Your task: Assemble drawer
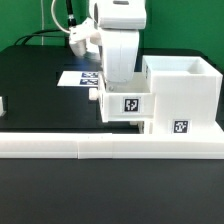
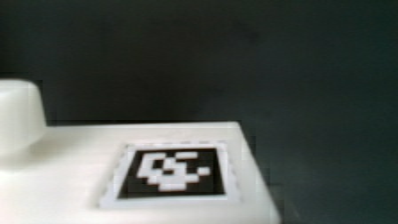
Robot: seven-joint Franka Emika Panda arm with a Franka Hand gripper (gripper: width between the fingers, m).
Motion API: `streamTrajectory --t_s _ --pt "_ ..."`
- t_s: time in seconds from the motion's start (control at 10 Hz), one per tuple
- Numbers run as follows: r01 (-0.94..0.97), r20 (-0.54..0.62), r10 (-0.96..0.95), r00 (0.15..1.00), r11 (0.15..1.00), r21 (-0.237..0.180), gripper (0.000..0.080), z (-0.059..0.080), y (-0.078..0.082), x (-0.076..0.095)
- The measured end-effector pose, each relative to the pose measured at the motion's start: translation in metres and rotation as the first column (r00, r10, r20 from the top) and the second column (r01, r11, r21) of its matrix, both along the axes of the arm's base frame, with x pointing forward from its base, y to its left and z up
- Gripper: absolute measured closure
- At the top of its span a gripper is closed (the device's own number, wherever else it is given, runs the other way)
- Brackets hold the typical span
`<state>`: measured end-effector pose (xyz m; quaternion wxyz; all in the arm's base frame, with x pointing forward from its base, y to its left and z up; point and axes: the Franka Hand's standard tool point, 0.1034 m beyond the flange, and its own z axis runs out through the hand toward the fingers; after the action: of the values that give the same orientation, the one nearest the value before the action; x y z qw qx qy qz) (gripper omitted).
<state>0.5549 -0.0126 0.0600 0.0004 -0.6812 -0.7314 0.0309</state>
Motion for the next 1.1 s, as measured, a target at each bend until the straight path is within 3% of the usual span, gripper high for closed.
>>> streamTrajectory --t_s 1.1 --pt "0.013 -0.004 -0.014 1.000 1.000 -0.024 0.0757 0.0010 0.0006 0.0007"
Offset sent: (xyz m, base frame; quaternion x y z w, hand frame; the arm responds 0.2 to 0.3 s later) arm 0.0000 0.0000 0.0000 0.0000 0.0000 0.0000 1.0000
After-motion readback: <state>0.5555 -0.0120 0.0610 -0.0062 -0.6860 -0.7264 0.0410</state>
